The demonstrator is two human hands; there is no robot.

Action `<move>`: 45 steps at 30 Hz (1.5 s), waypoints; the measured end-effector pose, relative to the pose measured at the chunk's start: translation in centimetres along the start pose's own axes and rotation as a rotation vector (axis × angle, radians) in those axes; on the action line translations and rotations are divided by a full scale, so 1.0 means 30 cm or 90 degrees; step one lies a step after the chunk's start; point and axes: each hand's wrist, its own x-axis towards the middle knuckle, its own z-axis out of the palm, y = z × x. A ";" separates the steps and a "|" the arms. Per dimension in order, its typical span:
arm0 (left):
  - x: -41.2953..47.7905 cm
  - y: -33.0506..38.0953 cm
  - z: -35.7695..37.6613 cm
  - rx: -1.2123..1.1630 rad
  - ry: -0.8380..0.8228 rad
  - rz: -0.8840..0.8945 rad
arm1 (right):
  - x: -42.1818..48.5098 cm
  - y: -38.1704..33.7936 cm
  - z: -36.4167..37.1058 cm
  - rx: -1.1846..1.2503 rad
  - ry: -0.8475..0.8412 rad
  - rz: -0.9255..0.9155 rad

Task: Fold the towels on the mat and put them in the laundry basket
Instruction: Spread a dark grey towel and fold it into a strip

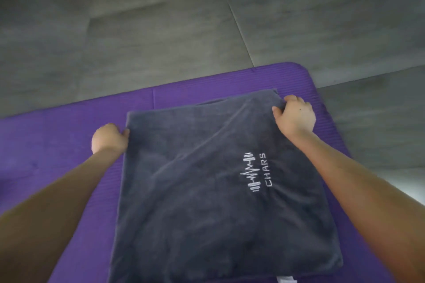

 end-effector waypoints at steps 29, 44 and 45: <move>0.210 0.043 0.064 -0.285 0.066 -0.031 | 0.230 -0.091 -0.021 0.271 -0.319 0.004; 0.225 0.091 -0.005 -0.552 -0.131 -0.260 | 0.269 -0.033 0.061 0.124 -0.127 0.064; 0.232 0.088 -0.011 -0.569 -0.173 -0.276 | 0.270 -0.033 0.063 0.142 -0.134 0.073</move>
